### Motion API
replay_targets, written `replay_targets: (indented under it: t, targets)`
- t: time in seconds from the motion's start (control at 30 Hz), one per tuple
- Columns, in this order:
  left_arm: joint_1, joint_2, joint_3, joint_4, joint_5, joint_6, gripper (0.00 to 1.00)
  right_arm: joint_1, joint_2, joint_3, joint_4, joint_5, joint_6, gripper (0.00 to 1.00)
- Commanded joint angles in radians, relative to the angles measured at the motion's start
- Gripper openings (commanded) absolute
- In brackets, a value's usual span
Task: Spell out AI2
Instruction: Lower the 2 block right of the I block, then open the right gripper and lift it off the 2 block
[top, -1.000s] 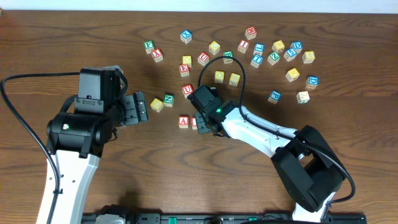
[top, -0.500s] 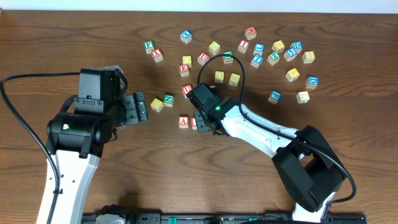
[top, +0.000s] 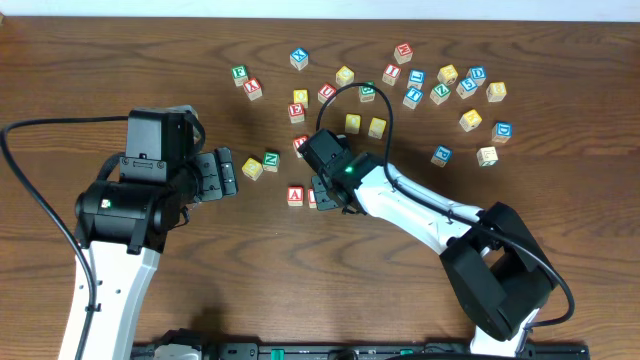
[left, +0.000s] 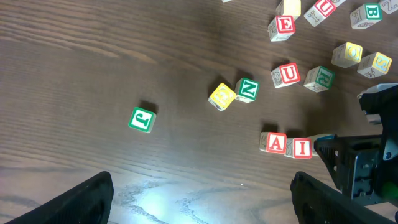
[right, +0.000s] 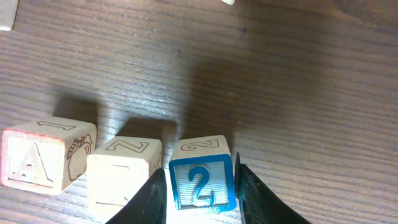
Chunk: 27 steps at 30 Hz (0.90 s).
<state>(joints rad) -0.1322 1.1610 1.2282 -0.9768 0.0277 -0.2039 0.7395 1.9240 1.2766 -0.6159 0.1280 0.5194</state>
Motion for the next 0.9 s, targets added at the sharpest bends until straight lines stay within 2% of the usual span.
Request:
replay_targets:
  t: [0.0,0.43,0.57,0.63,0.7,0.8,0.87]
  targets:
    - [0.005,-0.005,0.001,-0.003,0.003,0.013,0.89,0.008,0.006,0.024,-0.009,0.008,0.006,0.31]
    - [0.005,-0.005,0.001,-0.003,0.003,0.013,0.89,0.008,-0.064,0.035,-0.033,0.015,0.003,0.3]
    - [0.005,-0.005,0.001,-0.003,0.003,0.013,0.89,0.008,-0.08,0.035,-0.056,0.101,0.004,0.29]
    - [0.005,-0.005,0.001,-0.003,0.003,0.013,0.89,0.008,-0.08,0.035,-0.074,0.151,0.02,0.18]
    - [0.005,-0.005,0.001,-0.003,0.003,0.013,0.89,0.008,-0.08,0.034,-0.084,0.184,0.027,0.1]
    - [0.005,-0.005,0.001,-0.003,0.003,0.013,0.9,0.007,-0.08,0.034,-0.101,0.233,0.049,0.02]
    - [0.005,-0.005,0.001,-0.003,0.003,0.013,0.89,0.008,-0.08,0.034,-0.116,0.275,0.081,0.01]
